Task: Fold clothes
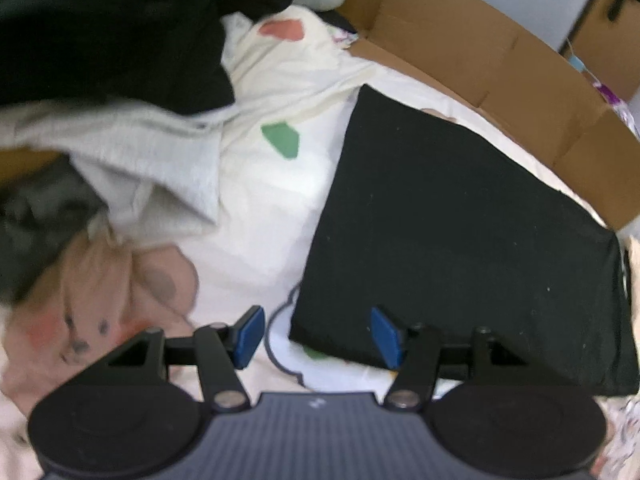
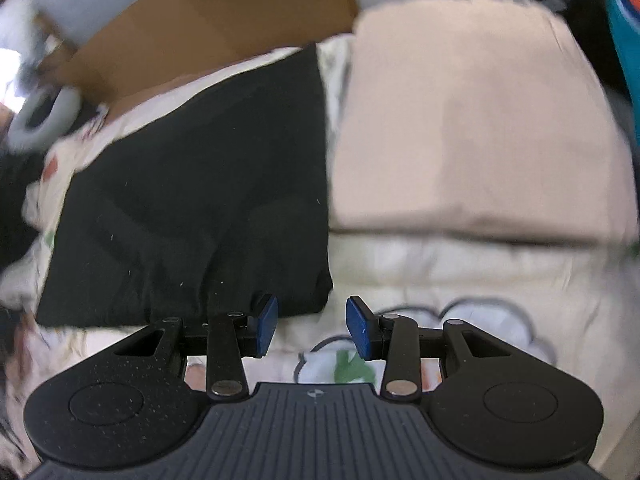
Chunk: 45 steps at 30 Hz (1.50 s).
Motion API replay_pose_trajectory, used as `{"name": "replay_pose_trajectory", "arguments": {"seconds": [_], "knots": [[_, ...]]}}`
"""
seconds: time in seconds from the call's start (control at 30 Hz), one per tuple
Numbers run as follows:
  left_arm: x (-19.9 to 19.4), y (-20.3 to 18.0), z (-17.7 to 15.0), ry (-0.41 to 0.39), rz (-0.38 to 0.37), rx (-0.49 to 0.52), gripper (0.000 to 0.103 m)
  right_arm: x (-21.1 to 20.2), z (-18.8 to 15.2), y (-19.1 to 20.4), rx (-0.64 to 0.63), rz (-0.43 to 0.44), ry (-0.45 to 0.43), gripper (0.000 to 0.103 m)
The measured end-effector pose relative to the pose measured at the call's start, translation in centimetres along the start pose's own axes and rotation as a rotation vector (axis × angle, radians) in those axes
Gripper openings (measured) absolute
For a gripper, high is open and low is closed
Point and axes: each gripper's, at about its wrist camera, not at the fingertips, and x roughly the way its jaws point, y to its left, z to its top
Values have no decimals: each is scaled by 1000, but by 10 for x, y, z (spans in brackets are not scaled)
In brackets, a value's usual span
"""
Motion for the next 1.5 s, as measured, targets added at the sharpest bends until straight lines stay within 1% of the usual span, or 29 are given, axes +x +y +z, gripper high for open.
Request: {"name": "replay_pose_trajectory", "arguments": {"seconds": [0.07,0.17,0.33,0.43,0.57,0.67,0.87,0.9,0.93,0.97,1.0,1.07,1.1,1.13,1.23,1.33,1.4,1.5], "knots": [[7,1,-3,18,-25,-19,62,5,-5,-5,56,26,10,45],[12,5,-7,21,-34,-43,62,11,-11,-13,152,76,15,45],[21,15,-11,15,-89,-137,62,19,-15,-21,272,174,6,45],[28,18,-12,9,-119,-178,62,28,-19,-25,327,200,9,46],[38,26,-17,8,-147,-263,63,41,-25,-33,424,249,16,46],[43,36,-26,-2,-188,-359,63,48,-30,-39,504,283,3,46],[48,51,-34,-36,-246,-480,61,48,-31,-49,582,308,-34,45],[48,53,-35,-41,-256,-498,59,48,-31,-51,596,313,-42,44],[50,56,-37,-46,-262,-512,54,47,-31,-53,610,315,-47,37],[51,57,-38,-48,-263,-521,52,48,-30,-54,620,311,-48,29],[52,59,-39,-48,-266,-530,46,47,-30,-57,625,308,-46,25],[53,64,-40,-48,-269,-551,34,47,-29,-58,635,313,-44,12],[53,67,-40,-48,-269,-562,17,48,-29,-58,636,312,-46,7],[51,67,-40,-56,-265,-557,7,46,-28,-58,634,307,-51,4],[43,70,-38,-82,-254,-542,4,40,-24,-59,610,293,-70,2],[34,74,-31,-124,-244,-554,3,32,-16,-60,577,279,-90,2],[30,75,-26,-142,-232,-538,3,29,-13,-63,572,266,-101,2],[34,75,-25,-123,-232,-526,3,32,-14,-66,572,266,-83,2]]}}
